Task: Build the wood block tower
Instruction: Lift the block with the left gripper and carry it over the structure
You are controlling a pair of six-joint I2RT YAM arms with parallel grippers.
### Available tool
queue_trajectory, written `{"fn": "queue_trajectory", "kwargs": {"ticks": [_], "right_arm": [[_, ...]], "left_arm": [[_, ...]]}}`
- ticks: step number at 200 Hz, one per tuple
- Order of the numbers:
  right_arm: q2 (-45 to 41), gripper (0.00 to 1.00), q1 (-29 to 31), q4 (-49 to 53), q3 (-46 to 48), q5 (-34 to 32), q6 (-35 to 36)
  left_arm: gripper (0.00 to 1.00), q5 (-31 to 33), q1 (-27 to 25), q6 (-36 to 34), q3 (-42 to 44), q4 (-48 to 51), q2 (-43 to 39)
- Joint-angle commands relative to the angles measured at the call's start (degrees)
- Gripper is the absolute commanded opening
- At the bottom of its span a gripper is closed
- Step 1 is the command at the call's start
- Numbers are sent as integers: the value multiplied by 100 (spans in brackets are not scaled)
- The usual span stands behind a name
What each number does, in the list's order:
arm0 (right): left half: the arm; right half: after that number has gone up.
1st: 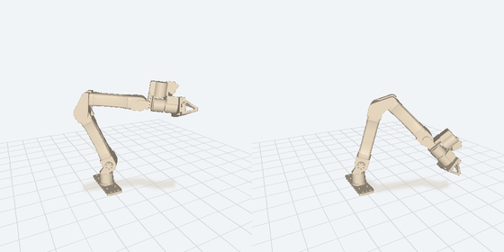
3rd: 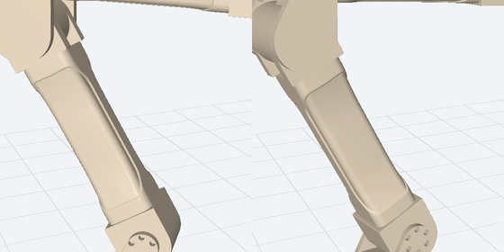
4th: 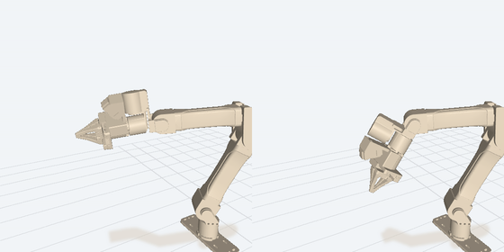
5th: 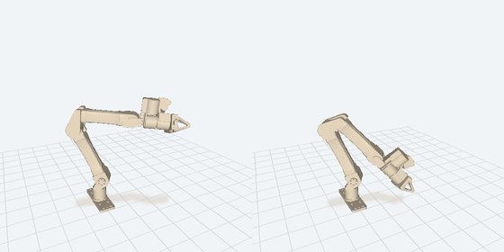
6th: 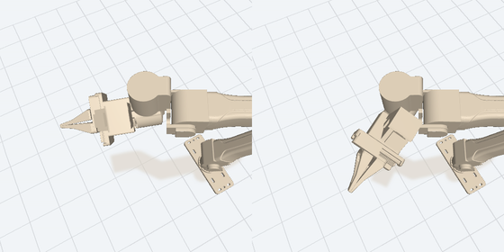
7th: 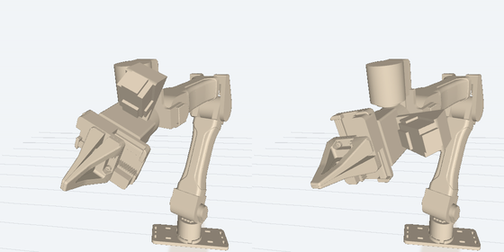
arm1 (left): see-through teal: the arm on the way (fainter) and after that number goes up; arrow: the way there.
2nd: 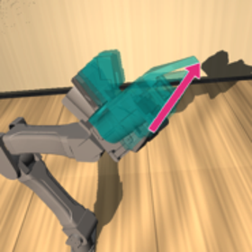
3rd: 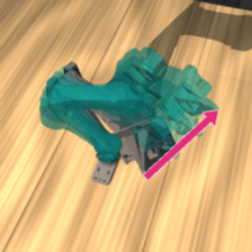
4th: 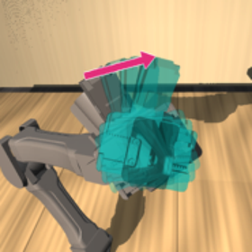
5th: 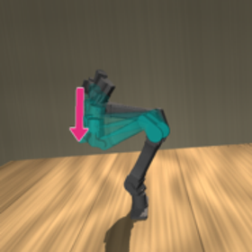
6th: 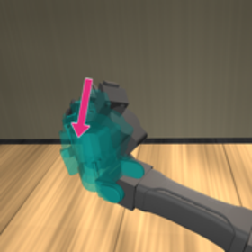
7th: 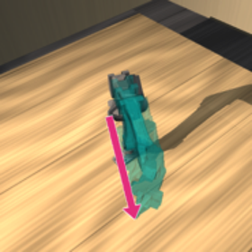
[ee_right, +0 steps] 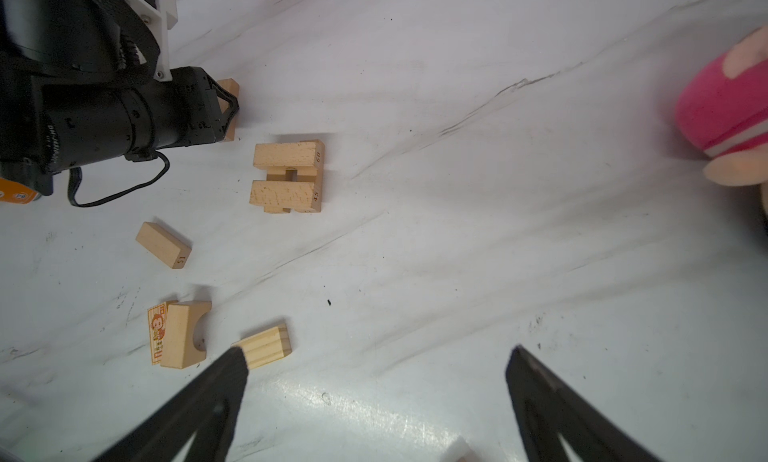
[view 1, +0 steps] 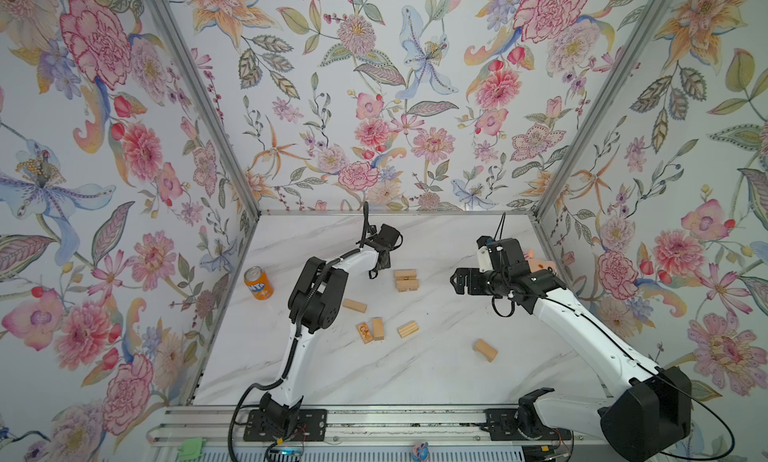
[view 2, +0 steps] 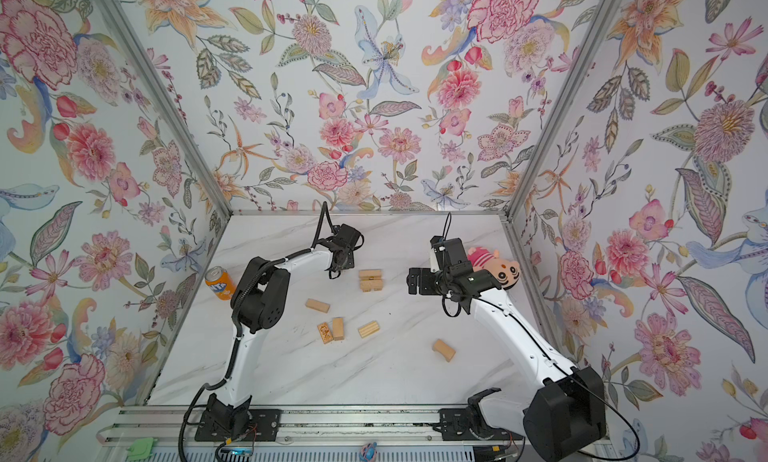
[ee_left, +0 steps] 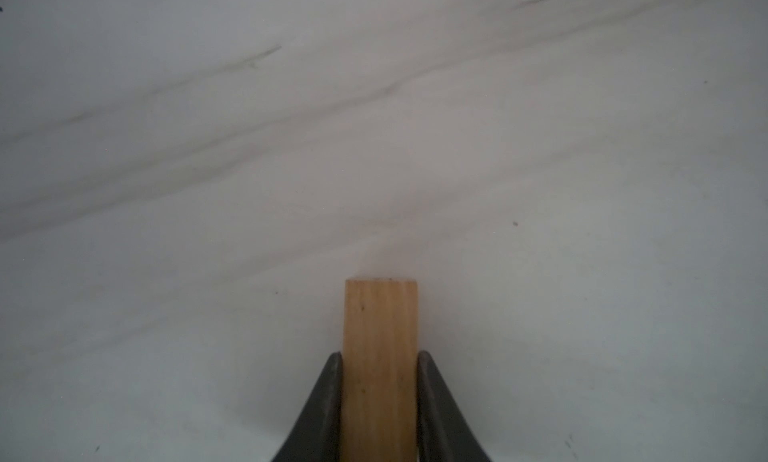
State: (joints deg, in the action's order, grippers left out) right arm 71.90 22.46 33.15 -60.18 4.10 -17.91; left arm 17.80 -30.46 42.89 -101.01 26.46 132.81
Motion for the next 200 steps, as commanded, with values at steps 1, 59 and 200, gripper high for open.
{"fn": "queue_trajectory", "kwargs": {"ticks": [1,59,200], "right_arm": [[-138,99,-30,-33,68,9,36],[-292,99,-31,-40,120,28,-37],[-1251,99,-13,178,596,125,-217]], "left_arm": [[25,194,-99,-52,60,323,-176],[22,245,-288,-53,304,478,-934],[17,74,-1391,833,959,465,-1806]]}}
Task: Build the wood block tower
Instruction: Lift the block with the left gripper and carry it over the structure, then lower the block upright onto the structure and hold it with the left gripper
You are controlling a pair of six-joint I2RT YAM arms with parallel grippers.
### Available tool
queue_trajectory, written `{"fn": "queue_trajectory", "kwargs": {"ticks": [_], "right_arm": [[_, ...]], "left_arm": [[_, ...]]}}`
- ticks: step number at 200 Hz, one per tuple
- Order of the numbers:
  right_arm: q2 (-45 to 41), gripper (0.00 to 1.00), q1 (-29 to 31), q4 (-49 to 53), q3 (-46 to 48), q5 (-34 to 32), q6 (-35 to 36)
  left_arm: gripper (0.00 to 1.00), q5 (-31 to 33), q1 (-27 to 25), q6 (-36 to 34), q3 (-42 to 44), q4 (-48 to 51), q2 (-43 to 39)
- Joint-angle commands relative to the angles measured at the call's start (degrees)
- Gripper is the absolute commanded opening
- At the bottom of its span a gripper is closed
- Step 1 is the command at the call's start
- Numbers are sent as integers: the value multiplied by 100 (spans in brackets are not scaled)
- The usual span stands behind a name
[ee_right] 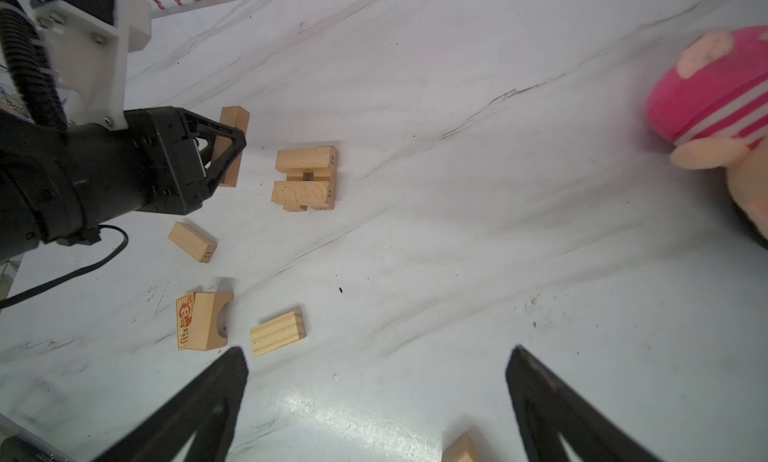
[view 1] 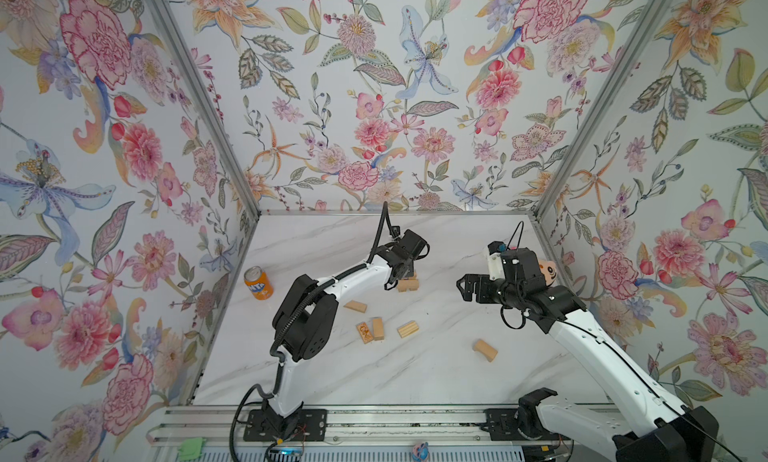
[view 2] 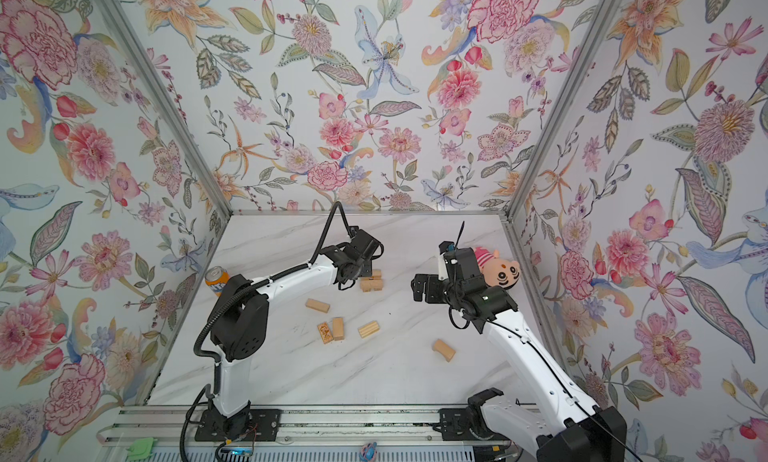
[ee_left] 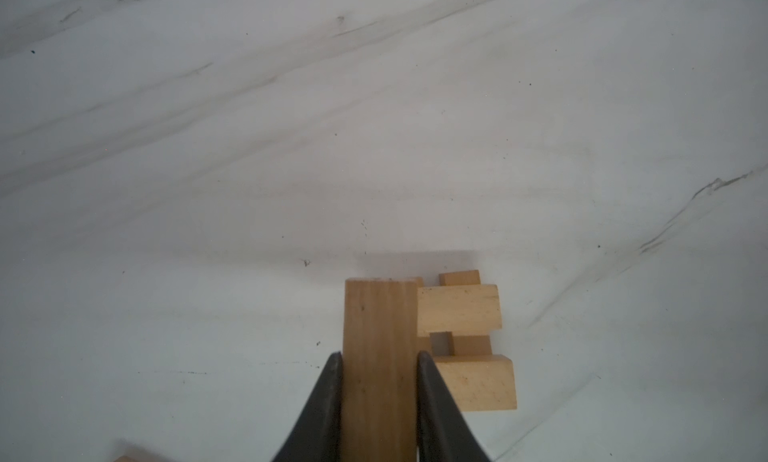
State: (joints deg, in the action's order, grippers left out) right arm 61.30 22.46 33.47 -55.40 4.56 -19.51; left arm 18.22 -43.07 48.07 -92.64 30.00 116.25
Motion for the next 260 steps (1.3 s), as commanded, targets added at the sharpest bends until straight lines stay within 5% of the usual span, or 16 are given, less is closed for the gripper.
{"fn": "queue_trajectory", "kwargs": {"ticks": [1,260], "right_arm": [[-194,99,-13,148,121,76,-55],[-540,99,-96,263,423,71,150]], "left_arm": [[17,37,-135,325,127,111,-148],[17,240,-297,748,-594,358,759]]}}
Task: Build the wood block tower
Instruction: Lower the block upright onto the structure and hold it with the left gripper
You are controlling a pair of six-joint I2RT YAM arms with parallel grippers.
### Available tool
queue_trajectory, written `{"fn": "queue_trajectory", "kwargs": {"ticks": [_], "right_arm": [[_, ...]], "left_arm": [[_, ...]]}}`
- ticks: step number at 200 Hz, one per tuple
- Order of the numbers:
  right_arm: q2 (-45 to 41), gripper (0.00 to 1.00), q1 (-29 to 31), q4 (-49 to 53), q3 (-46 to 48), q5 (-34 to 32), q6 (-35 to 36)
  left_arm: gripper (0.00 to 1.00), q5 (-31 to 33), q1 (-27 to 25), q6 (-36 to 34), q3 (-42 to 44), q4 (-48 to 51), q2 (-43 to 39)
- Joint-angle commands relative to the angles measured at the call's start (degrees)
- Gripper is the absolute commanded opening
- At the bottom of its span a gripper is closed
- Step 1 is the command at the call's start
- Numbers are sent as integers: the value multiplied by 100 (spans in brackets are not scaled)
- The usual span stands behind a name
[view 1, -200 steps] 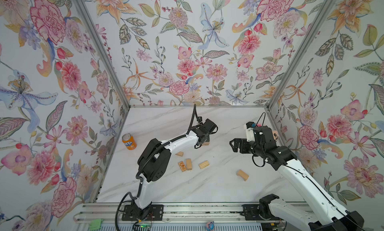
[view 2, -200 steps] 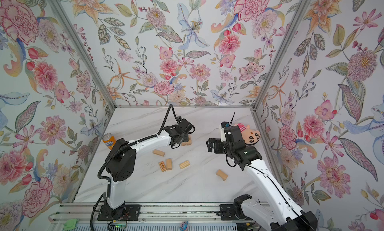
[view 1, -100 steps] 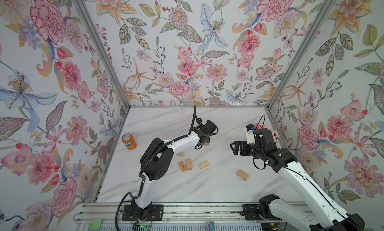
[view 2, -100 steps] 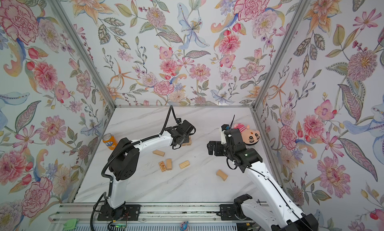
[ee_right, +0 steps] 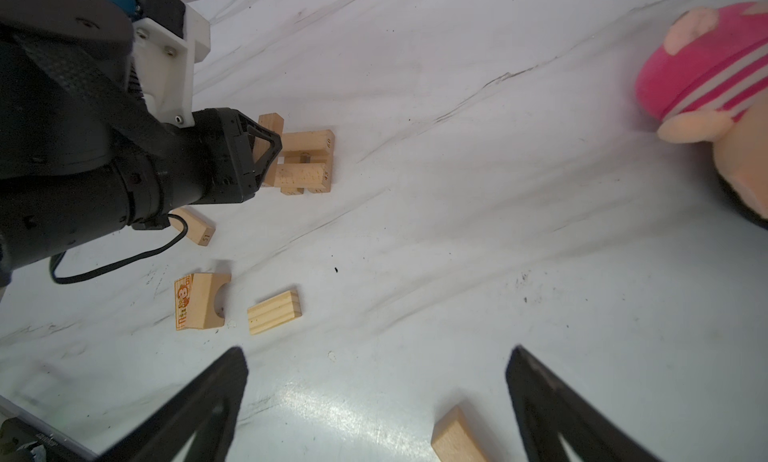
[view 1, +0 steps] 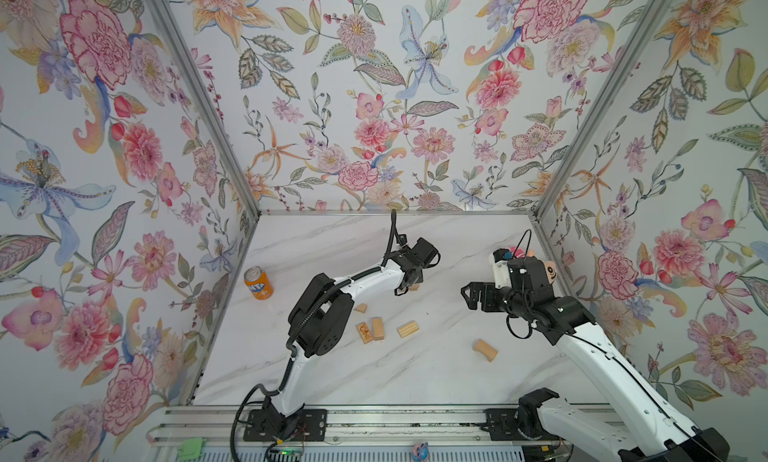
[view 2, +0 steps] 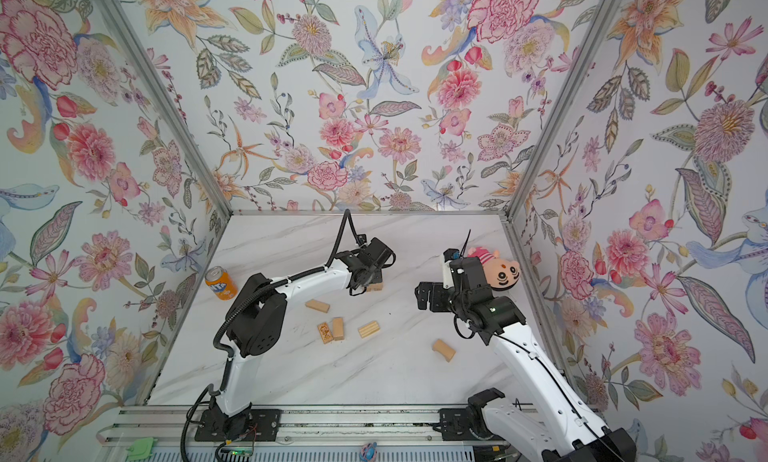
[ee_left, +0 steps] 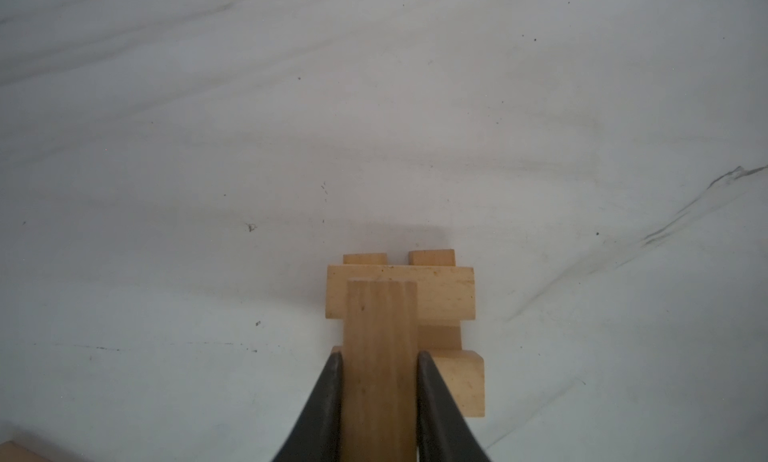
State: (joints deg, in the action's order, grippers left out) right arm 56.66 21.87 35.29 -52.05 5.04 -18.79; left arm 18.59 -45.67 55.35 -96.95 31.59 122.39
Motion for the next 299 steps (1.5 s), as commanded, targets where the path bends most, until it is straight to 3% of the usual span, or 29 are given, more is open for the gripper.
{"fn": "queue_trajectory", "kwargs": {"ticks": [1,299], "right_arm": [[-77,99,-40,78,89,23,82],[-85,99,-148,77,161,86,126]], "left_arm": [[17,205,-38,20,-161,198,145],[21,268,120,-28,-341,187,444]]}}
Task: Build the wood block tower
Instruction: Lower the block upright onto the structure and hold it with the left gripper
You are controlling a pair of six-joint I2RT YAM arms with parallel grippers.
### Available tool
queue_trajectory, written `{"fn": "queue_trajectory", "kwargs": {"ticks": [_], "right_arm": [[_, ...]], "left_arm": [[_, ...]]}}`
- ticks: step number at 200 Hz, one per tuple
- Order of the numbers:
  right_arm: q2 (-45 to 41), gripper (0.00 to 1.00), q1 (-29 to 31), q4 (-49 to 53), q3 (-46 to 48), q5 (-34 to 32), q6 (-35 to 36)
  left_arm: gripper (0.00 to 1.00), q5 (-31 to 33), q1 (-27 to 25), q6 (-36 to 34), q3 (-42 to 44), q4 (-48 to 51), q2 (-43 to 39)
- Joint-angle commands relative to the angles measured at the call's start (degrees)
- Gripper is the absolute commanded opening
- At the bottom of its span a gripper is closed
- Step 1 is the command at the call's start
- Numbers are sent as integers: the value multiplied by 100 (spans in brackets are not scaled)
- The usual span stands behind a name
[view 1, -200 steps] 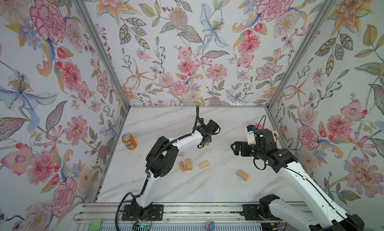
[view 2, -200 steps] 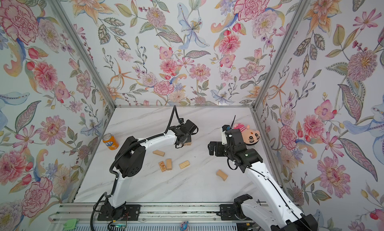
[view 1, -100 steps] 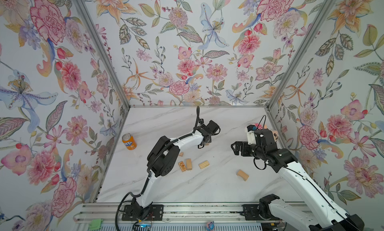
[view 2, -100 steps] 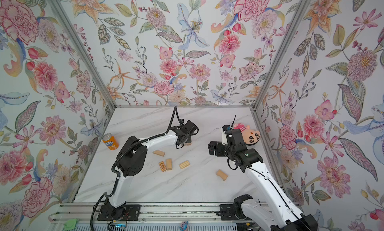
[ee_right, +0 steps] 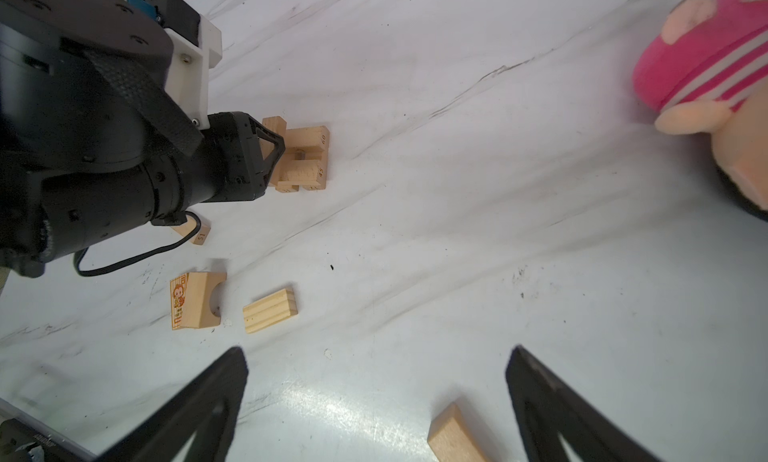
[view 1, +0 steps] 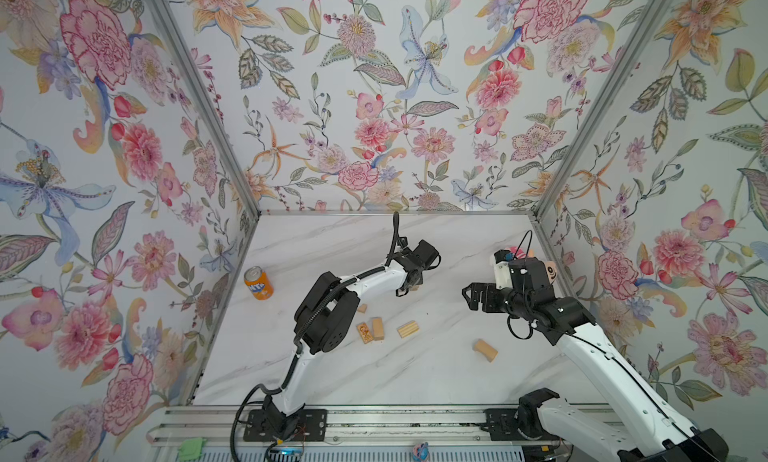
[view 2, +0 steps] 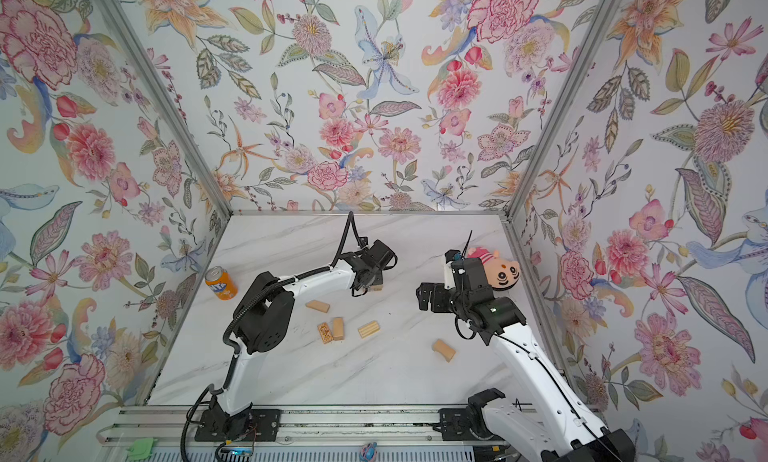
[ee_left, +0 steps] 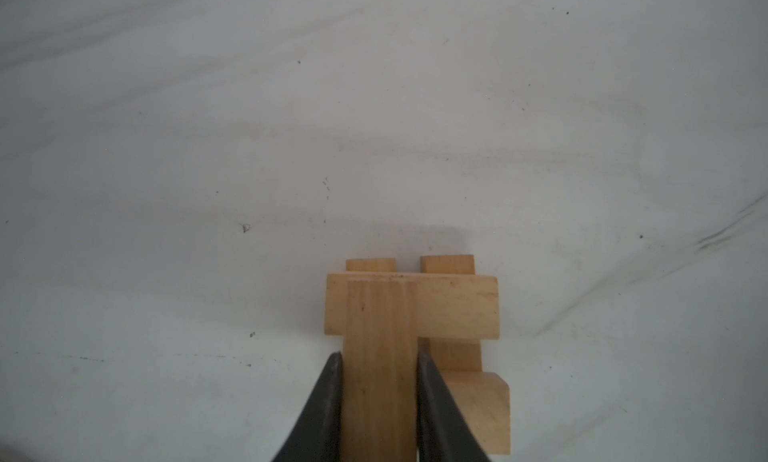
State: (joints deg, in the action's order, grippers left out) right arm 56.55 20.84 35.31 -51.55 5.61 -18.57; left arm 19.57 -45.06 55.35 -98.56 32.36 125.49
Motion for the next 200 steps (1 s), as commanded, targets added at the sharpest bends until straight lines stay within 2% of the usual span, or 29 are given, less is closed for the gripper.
{"fn": "queue_trajectory", "kwargs": {"ticks": [1,200], "right_arm": [[-74,99,-49,78,110,38,106],[-101,99,-74,109,117,14,101]], "left_arm": [[21,170,59,-26,-180,112,134],[25,126,78,-137,-273,113,228]]}}
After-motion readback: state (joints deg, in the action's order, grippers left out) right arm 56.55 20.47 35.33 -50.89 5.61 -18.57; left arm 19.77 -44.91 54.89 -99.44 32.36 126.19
